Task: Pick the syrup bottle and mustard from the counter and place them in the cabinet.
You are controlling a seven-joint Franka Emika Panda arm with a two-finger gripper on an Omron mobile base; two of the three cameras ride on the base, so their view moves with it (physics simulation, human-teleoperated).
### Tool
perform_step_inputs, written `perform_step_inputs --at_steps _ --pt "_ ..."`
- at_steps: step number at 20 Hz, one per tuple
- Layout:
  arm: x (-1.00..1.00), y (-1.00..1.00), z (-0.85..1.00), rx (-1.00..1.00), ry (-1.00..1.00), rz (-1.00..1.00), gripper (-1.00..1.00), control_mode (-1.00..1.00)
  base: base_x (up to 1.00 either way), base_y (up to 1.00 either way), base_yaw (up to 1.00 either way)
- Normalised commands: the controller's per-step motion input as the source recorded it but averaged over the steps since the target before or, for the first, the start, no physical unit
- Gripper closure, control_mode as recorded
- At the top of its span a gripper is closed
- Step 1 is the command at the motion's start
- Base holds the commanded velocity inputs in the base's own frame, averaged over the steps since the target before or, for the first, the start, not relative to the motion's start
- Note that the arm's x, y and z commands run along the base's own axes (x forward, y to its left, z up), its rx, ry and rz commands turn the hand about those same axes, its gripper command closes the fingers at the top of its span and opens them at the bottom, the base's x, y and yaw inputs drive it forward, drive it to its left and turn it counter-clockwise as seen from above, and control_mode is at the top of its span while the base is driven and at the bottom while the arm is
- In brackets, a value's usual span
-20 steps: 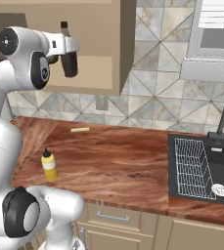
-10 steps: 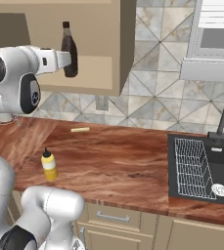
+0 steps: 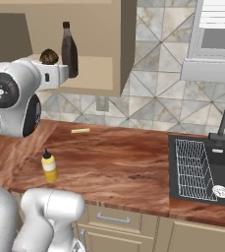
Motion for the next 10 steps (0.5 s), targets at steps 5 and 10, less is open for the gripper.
perform_step_inputs --at_steps 5,10 --pt "-0.65 0.0 -0.23 0.0 0.03 0.13 -1.0 -1.0 0.0 0.0 0.0" --pt "-0.33 0.0 -0.37 -0.01 0.09 0.14 -1.0 -1.0 0.0 0.0 0.0"
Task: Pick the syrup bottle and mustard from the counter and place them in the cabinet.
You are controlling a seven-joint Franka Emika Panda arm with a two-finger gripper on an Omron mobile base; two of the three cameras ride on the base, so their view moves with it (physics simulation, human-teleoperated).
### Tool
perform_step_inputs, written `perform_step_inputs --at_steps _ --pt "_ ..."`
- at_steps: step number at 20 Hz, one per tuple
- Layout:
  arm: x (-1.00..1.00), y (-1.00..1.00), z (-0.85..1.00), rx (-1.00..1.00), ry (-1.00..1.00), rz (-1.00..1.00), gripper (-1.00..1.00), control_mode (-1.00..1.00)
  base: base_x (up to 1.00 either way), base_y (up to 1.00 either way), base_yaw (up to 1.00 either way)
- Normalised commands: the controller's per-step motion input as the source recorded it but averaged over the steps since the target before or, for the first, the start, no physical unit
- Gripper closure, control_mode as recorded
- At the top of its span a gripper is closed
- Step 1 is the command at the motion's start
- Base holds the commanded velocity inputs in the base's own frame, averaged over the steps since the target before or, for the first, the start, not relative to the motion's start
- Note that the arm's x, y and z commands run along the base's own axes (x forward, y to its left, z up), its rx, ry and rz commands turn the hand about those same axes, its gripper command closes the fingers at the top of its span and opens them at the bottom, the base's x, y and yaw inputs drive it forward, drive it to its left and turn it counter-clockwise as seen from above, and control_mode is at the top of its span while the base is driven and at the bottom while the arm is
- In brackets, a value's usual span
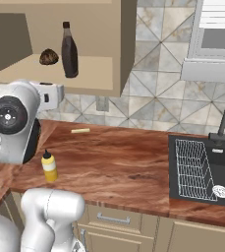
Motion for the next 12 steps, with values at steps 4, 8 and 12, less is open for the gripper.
perform_step_inputs --at_steps 4,8,12 --pt "-0.01 0.0 -0.49 -0.04 0.12 0.17 -1.0 -1.0 0.0 0.0 0.0" --pt "0.0 0.0 -0.55 -0.04 0.07 0.24 -1.0 -1.0 0.0 0.0 0.0" --pt "0.0 0.0 -0.57 -0.06 0.04 0.27 -1.0 -1.0 0.0 0.0 0.0"
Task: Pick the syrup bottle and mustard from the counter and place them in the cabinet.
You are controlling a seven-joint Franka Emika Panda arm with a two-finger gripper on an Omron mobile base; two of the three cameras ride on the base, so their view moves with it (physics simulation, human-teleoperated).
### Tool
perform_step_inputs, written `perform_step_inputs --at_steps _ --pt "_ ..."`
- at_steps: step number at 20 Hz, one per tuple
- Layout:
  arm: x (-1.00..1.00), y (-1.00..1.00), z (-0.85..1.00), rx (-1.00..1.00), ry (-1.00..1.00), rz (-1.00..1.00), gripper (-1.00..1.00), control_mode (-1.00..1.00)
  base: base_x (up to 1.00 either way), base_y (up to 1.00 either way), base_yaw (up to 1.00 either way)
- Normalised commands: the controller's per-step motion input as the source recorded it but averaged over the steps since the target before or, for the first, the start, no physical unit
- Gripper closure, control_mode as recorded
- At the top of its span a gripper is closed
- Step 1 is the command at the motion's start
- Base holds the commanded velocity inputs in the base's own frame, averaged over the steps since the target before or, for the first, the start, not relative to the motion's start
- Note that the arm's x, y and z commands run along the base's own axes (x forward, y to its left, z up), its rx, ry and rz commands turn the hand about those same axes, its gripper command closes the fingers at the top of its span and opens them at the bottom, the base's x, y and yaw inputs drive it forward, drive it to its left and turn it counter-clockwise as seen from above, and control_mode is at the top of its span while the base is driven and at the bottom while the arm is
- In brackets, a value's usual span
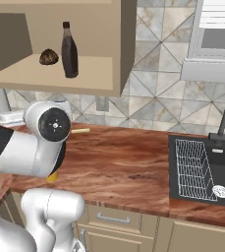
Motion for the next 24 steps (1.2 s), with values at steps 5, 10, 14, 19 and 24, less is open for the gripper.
perform_step_inputs --at_steps 5,10,14,19,24 --pt "0.0 0.0 -0.59 -0.13 0.03 0.25 -1.0 -1.0 0.0 0.0 0.0" --pt "-0.01 0.0 -0.57 -0.17 0.01 0.23 -1.0 -1.0 0.0 0.0 0.0" --pt "-0.06 0.0 -0.41 -0.18 0.0 0.2 -1.0 -1.0 0.0 0.0 0.0" --pt "-0.01 0.0 -0.32 -0.15 0.0 0.16 -1.0 -1.0 0.0 0.0 0.0" --pt "0.0 0.0 -0.36 -0.08 0.0 0.12 -1.0 -1.0 0.0 0.0 0.0"
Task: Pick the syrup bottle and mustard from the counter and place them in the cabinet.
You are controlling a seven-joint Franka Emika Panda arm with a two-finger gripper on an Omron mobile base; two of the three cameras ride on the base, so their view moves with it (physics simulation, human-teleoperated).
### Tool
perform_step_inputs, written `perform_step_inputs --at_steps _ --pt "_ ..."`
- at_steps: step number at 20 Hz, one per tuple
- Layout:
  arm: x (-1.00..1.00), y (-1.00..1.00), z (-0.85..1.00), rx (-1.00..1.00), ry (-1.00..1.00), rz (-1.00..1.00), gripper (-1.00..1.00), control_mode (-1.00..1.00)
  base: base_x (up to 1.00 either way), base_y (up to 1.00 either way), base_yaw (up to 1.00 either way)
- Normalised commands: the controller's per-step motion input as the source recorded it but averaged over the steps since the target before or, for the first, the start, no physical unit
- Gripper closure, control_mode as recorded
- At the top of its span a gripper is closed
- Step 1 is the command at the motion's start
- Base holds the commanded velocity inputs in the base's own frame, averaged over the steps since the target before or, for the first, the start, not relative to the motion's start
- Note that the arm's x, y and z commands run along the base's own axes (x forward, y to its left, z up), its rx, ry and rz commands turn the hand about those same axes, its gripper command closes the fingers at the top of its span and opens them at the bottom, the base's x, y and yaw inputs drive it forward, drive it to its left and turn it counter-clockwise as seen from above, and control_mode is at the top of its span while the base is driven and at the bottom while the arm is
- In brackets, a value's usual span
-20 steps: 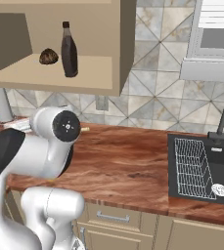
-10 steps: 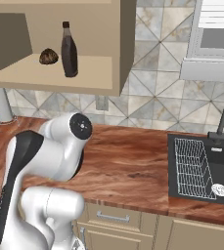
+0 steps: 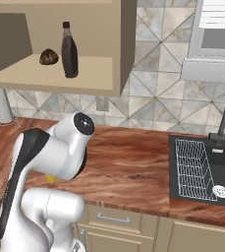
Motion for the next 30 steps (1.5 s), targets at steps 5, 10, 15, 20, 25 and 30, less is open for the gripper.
perform_step_inputs --at_steps 5,10,15,20,25,30 --pt "0.0 0.0 -0.39 -0.03 0.0 0.03 -1.0 -1.0 0.0 0.0 0.0" --pt "0.0 0.0 -0.41 0.0 0.0 0.0 -1.0 -1.0 0.0 0.0 0.0" --pt "0.0 0.0 -0.35 0.07 0.02 -0.02 -1.0 -1.0 0.0 0.0 0.0" --pt "0.02 0.0 -0.19 0.11 0.05 -0.05 -1.0 -1.0 0.0 0.0 0.0" --pt "0.0 0.1 -0.21 0.07 0.05 -0.1 -1.0 -1.0 0.0 0.0 0.0" --pt "0.0 0.38 -0.2 0.0 0.01 -0.09 -1.0 -1.0 0.0 0.0 0.0"
